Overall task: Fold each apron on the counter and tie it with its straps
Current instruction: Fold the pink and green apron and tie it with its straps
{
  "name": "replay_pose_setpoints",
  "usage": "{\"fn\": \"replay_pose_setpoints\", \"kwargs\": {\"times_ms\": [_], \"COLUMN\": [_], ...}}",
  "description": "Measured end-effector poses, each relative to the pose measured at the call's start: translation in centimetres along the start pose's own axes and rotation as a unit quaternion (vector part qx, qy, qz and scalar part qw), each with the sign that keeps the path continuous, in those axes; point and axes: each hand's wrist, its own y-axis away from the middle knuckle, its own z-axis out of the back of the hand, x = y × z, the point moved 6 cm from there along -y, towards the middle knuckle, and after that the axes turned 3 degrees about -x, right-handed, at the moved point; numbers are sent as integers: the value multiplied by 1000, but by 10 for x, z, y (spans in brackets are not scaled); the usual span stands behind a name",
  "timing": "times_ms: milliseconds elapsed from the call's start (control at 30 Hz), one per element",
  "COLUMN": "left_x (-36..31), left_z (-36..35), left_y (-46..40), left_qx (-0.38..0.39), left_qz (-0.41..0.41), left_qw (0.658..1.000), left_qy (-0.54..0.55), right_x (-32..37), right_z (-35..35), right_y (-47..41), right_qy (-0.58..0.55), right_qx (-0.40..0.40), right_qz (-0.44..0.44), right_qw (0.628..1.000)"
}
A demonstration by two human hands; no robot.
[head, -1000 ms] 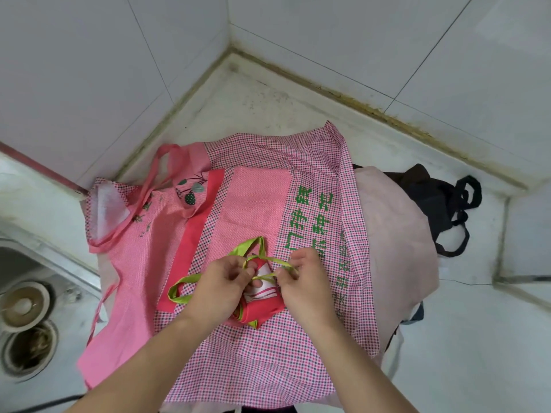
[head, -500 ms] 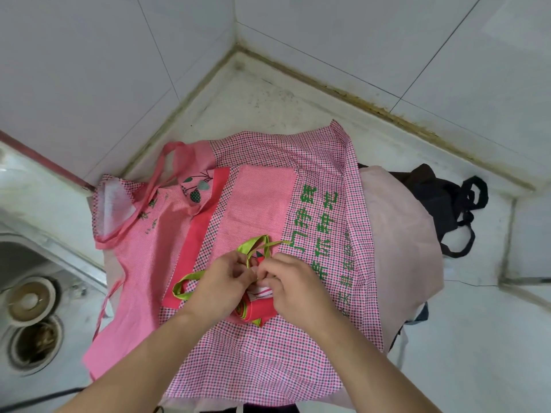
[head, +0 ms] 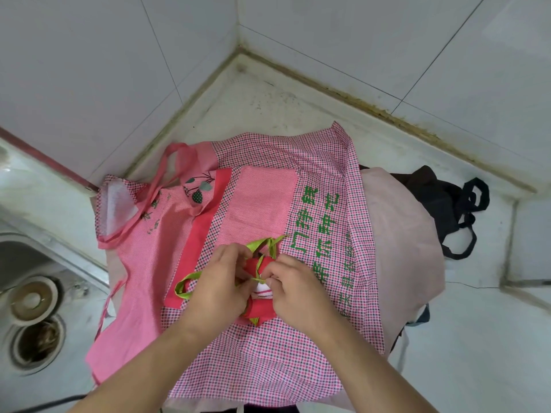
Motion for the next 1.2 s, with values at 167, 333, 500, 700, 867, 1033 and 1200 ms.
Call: {"fn": "replay_pose_setpoints", "kwargs": {"times_ms": [167,333,500,700,867,1033,1200], "left_x": [-5,-6,-8,-2,13,23,26], "left_z": [0,-3,-9,-8,-3,4,3], "left_y": [3,8,10,3,-4,-5,-5], "left_qx": [-29,16,4,24,80,101,154], "left_qz": [-42,-69,-76,14,87,99,157], "left_qw": [998,997,995,1000,993,990,973], "left_qy": [-25,-33,-68,-10,25,11,76], "right_x": [-5,-9,-9,-25,-44,-55,-56], "right_z": [-7,-5,-5,6,4,10,8], "right_y": [-3,-4,-4,1,12,15,17], "right_qy": [-80,-156,-187,-207,-223,-174,-95], "right_qx": [37,41,29,-35,-89,-147,-159], "right_qz": [-86,-142,-169,-193,-250,-252,-226], "right_qw": [992,977,967,959,938,941,956]}}
